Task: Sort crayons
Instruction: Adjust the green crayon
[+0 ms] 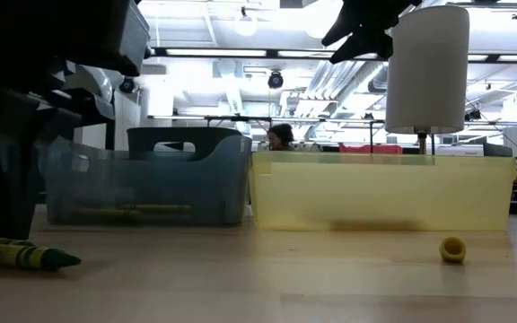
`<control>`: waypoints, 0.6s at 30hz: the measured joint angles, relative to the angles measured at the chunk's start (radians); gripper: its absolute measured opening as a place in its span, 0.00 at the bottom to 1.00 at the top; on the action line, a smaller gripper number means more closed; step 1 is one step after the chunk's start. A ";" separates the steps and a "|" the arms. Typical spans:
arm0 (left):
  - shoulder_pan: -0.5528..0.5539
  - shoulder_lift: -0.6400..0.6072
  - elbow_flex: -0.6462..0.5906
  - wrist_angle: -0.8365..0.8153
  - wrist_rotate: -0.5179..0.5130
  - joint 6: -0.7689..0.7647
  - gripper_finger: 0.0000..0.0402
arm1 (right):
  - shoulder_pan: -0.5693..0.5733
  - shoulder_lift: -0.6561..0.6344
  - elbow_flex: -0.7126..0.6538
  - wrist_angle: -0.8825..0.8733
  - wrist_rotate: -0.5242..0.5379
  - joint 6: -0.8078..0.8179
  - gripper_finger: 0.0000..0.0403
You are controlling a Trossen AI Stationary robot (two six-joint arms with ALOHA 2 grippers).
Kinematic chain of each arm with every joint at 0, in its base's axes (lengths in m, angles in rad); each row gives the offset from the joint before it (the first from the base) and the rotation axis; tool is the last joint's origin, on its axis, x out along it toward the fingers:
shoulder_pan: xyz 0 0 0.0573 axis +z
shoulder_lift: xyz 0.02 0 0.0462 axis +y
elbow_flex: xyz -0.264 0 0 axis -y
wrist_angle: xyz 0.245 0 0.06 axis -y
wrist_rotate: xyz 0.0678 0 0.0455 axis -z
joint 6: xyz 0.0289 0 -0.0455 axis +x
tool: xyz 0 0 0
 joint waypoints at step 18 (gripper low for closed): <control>0.005 -0.072 0.000 -0.036 -0.016 0.008 0.00 | 0.000 0.000 0.000 0.000 0.000 -0.007 0.50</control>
